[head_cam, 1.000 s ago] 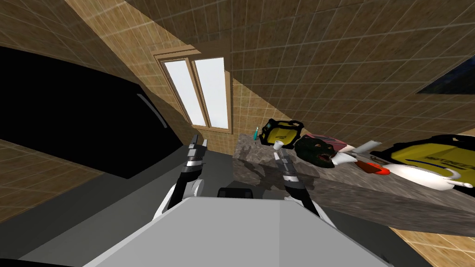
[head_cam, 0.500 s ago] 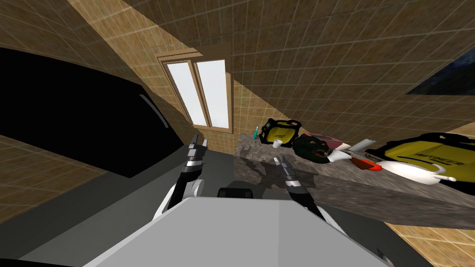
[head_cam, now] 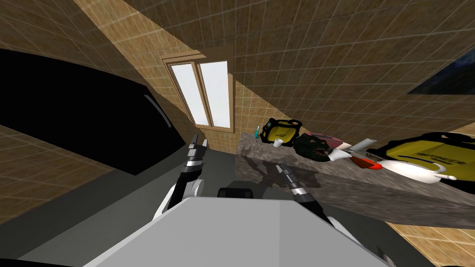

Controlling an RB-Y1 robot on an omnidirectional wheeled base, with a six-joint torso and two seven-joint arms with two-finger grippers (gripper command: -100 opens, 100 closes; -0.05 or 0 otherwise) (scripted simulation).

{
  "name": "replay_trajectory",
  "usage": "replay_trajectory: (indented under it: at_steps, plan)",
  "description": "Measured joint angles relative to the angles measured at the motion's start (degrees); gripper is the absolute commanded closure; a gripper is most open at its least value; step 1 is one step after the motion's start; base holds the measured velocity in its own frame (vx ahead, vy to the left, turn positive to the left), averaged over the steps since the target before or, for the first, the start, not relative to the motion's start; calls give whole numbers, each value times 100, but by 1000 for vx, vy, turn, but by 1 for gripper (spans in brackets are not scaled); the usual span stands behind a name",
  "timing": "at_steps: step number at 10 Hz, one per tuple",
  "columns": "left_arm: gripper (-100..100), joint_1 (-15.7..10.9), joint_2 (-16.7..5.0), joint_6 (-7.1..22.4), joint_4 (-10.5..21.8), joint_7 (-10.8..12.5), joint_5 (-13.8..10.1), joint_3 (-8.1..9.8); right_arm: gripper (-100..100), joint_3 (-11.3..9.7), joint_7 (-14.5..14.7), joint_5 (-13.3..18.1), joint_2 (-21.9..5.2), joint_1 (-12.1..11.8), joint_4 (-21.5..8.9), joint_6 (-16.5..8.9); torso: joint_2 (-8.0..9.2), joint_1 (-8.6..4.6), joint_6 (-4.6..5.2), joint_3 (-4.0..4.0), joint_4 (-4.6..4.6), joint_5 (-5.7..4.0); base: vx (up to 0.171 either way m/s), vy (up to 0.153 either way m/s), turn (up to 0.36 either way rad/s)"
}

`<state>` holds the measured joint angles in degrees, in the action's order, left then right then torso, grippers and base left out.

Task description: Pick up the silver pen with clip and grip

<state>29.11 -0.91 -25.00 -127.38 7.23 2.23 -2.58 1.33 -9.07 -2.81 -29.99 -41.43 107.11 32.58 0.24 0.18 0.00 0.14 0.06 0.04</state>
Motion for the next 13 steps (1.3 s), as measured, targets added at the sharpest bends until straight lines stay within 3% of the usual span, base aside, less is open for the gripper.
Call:
replay_trajectory:
  at_steps: [6,9,10,13]
  plan:
    - [0,0,0,0,0,0,0,0,-100,-106,-45,-269,-1075,-460,-682,-39,-13,6,-1,-7,-2,2,-35,57,50]
    - [0,1,0,0,0,0,0,0,-100,-255,13,-371,-1513,-532,-1016,-160,-18,0,-2,-9,-2,0,-20,59,93]
    - [0,0,0,0,0,0,0,0,-100,-260,18,-450,-1672,-714,-1119,-164,-18,7,-1,-10,-3,2,-8,57,45]
    - [0,1,0,0,0,0,0,0,-100,-318,-4,-585,-2128,-794,-1356,-242,-26,1,-4,-14,-4,0,1,44,67]
